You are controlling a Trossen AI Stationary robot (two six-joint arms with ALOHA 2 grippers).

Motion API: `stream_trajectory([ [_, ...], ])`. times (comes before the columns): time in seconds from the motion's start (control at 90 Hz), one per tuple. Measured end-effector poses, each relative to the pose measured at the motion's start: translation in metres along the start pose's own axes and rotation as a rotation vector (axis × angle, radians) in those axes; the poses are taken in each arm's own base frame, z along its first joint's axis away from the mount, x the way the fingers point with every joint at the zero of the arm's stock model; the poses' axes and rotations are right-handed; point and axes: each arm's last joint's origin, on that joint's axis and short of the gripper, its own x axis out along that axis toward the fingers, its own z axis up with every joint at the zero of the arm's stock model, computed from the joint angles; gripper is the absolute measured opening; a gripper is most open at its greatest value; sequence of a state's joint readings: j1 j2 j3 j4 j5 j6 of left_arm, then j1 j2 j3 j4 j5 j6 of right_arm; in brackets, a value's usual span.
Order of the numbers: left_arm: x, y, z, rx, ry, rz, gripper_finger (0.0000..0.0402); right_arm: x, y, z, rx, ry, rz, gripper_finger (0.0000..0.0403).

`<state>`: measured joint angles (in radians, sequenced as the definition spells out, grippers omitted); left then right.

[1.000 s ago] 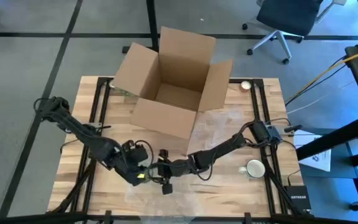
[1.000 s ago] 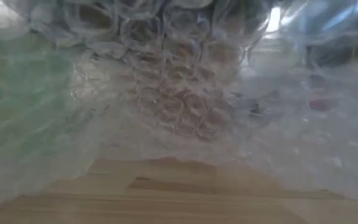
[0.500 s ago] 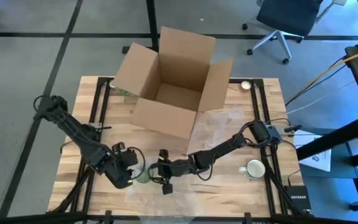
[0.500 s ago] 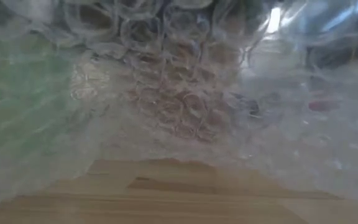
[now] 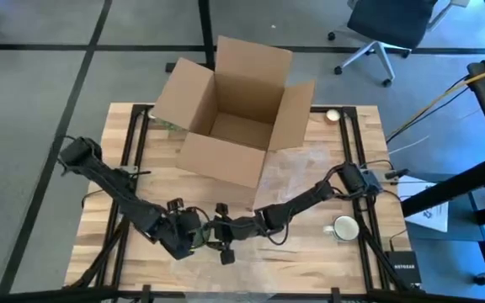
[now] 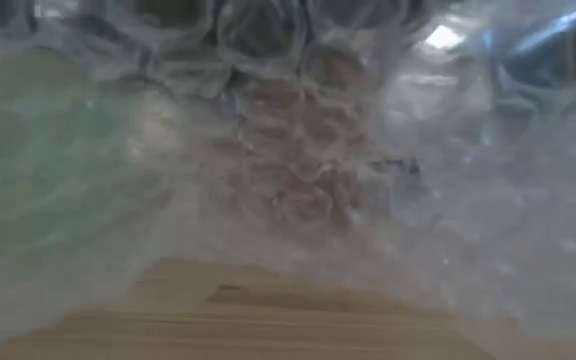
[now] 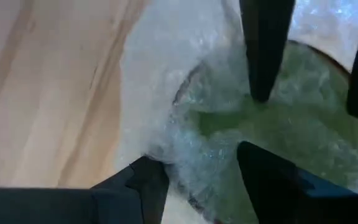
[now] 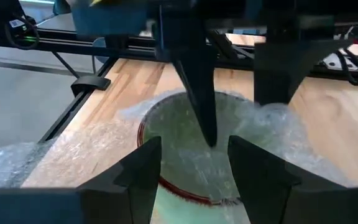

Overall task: Wrap mug
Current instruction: Wrap the green mug with bubble wrap

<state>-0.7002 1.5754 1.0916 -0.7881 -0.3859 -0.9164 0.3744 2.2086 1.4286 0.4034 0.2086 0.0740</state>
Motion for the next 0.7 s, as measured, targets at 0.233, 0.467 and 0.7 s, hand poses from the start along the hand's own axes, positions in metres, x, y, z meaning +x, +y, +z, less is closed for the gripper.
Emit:
stream_trajectory([
  [0.233,0.001,0.000,0.003,0.002,0.000,0.014,0.0170,0.000,0.000,-0.001,-0.002,0.005,-0.002,0.0175],
  [0.467,0.036,-0.002,0.006,-0.019,0.078,0.072,0.0170,0.000,-0.001,0.000,0.000,0.001,-0.009,0.0175],
  [0.7,0.050,-0.001,0.009,-0.039,0.130,0.070,0.0170,0.000,-0.001,-0.001,0.000,0.001,-0.009,0.0175],
])
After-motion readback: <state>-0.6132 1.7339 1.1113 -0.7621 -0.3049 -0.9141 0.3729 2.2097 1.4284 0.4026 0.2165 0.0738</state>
